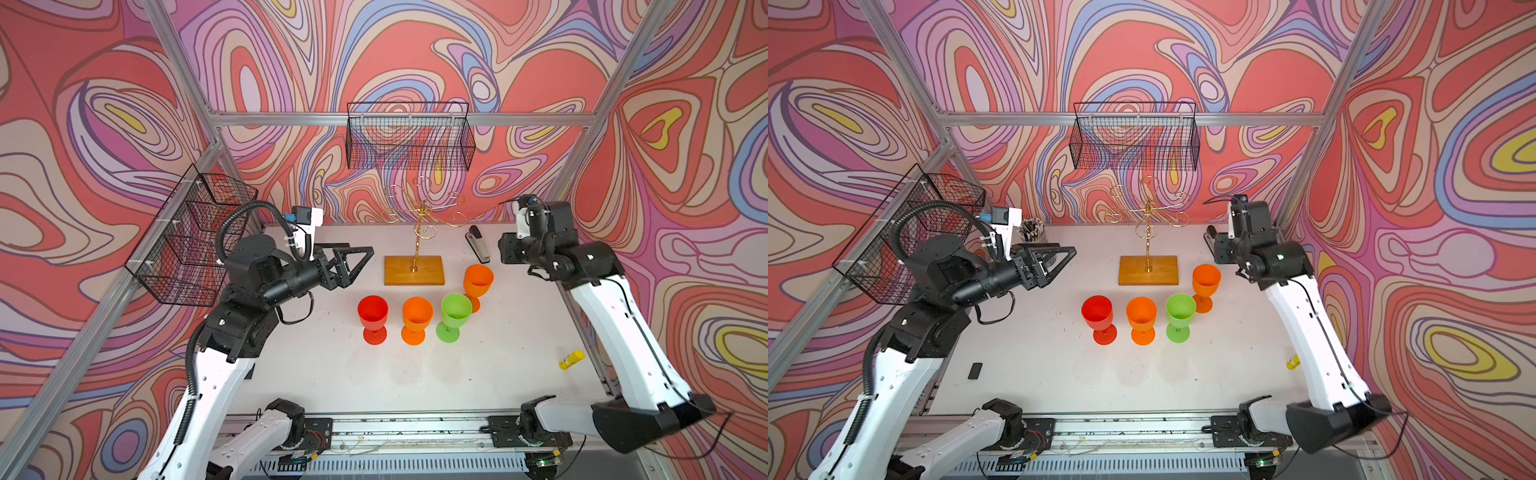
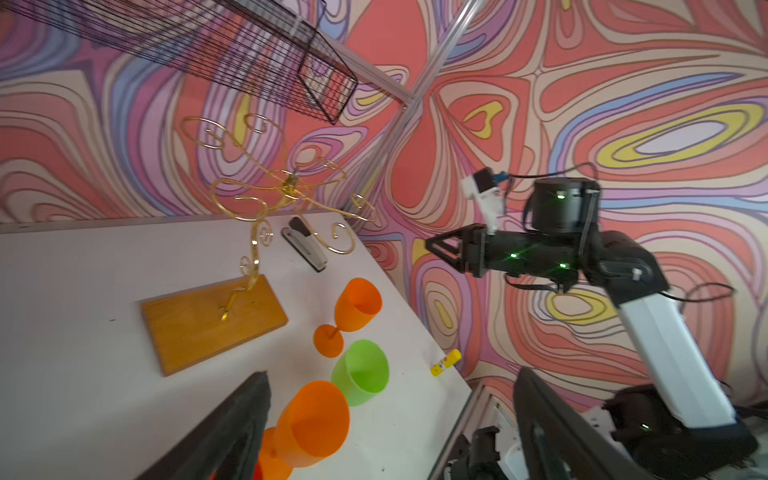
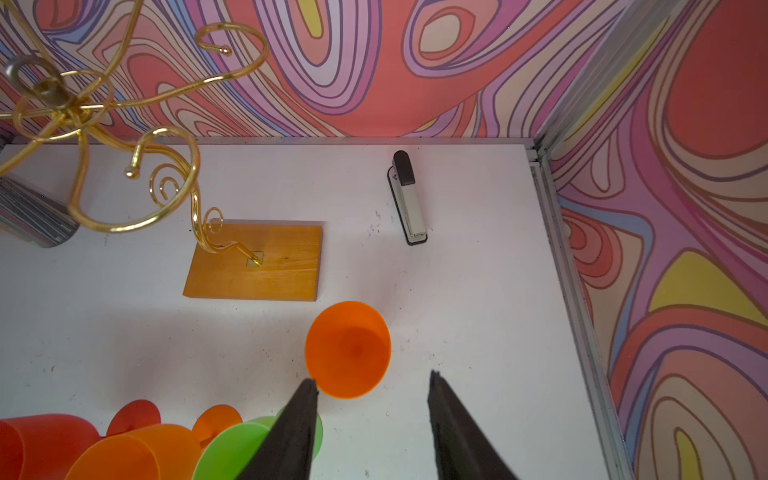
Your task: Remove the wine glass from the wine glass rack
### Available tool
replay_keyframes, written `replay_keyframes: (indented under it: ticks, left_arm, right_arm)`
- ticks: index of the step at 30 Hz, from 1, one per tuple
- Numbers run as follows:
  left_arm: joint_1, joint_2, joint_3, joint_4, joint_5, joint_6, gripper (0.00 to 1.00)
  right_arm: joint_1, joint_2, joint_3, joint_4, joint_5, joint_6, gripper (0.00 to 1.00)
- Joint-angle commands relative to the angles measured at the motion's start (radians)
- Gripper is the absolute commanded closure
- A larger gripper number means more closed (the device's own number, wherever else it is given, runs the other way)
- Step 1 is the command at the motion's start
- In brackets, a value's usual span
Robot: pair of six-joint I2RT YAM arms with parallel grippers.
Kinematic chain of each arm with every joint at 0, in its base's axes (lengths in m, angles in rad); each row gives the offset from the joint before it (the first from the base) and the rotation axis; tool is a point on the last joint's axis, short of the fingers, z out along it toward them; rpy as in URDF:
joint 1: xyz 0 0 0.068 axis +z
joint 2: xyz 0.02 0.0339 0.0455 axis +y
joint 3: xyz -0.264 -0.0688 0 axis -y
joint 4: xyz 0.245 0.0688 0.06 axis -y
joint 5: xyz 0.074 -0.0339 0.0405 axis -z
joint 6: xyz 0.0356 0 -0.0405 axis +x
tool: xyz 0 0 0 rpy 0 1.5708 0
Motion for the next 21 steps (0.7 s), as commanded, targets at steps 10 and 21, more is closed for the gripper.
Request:
replay_keyframes:
  ticks: [10, 21]
  left_arm:
    - [0.012, 0.012, -0.239, 0.081, -0.859, 0.366, 0.09]
    - [0.088, 0.125, -0.663, 0.648, -0.95, 0.432, 0.06]
  right_arm:
    - [-0.03, -0.211, -0.522, 0.697, 0.29, -0.145, 0.27]
    - [-0.271, -0.027, -0.728, 1.035, 0.186, 0.045, 0.14]
